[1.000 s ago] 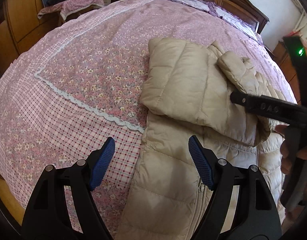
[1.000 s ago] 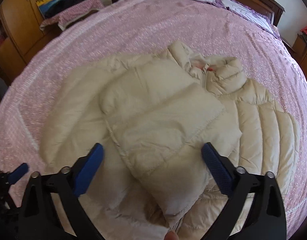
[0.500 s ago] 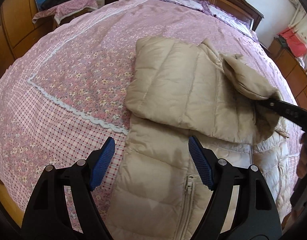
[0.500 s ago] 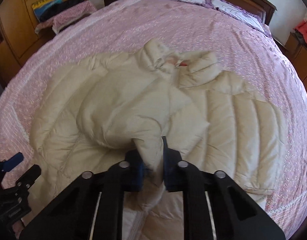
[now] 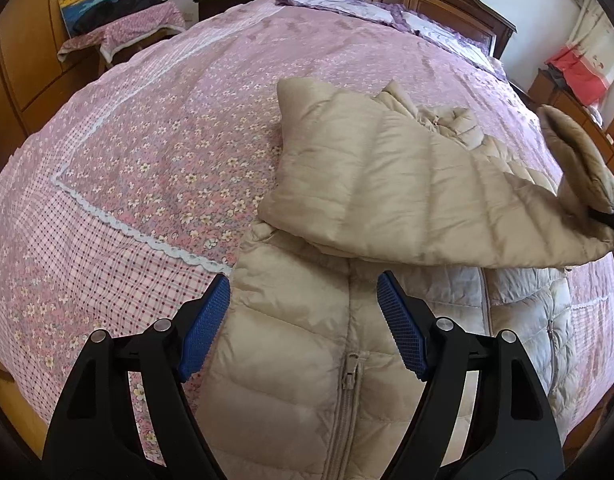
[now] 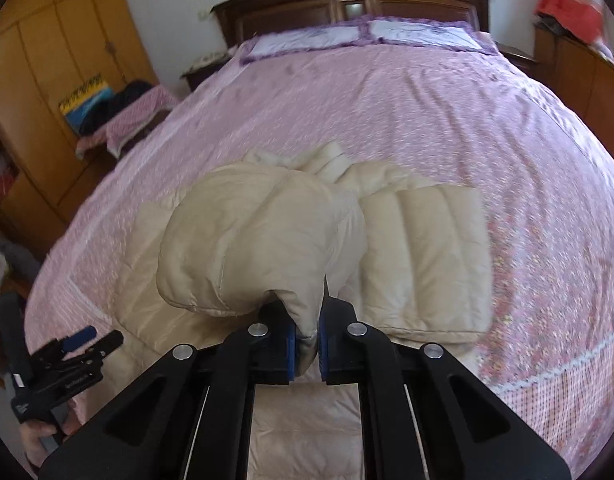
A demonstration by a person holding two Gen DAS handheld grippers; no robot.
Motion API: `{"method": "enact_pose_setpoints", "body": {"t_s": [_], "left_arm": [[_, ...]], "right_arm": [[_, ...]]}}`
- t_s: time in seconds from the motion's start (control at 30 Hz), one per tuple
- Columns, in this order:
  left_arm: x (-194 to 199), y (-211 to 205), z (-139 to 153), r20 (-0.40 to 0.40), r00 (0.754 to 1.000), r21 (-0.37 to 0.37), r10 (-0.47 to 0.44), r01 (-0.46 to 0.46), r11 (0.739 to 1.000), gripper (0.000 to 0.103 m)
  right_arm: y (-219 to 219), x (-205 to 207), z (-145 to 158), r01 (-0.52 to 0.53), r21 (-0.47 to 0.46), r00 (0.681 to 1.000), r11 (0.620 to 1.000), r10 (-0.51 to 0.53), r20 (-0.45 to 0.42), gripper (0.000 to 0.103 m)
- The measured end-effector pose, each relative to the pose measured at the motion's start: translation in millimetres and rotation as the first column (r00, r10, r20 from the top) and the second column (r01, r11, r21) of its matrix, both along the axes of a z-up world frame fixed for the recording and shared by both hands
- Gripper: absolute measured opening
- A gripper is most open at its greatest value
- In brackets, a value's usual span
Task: Fold large clothes
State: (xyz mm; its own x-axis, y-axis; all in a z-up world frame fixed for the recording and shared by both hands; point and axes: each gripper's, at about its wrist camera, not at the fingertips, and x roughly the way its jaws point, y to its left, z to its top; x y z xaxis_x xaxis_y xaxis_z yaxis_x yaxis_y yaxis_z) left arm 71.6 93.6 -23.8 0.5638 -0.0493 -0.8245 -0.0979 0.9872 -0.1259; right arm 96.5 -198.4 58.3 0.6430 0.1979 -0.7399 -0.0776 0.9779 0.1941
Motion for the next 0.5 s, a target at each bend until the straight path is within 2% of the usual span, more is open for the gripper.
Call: {"method": "enact_pose_setpoints", "body": {"t_s": [0.17, 0.37, 0.43, 0.5], "left_arm": [[2, -2, 1, 0.002, 1.000, 0.010, -0.005, 0.005, 1.000, 0.075], [5, -9, 0, 0.000, 1.000, 0.024, -0.020, 0.020, 1.000, 0.075], [5, -12, 0, 0.002, 1.000, 0.028, -0.029, 0.029, 0.999, 0.076], [5, -16, 1, 0.007, 0.999, 0.037, -0.041, 0.041, 0.998, 0.075]], "right_arm": [[-26, -6, -10, 0.047, 0.036, 0.999, 0.998, -0.047, -0.015, 0.009], [-34, -9, -43, 0.039, 0.029, 0.998, 0.999, -0.037, -0.052, 0.010], [-38, -9, -52, 0.051, 0.026, 0.997, 0.998, -0.049, -0.067, 0.017], [-42, -12, -55, 0.063, 0.030, 0.996, 0.998, -0.060, -0.070, 0.038]]}}
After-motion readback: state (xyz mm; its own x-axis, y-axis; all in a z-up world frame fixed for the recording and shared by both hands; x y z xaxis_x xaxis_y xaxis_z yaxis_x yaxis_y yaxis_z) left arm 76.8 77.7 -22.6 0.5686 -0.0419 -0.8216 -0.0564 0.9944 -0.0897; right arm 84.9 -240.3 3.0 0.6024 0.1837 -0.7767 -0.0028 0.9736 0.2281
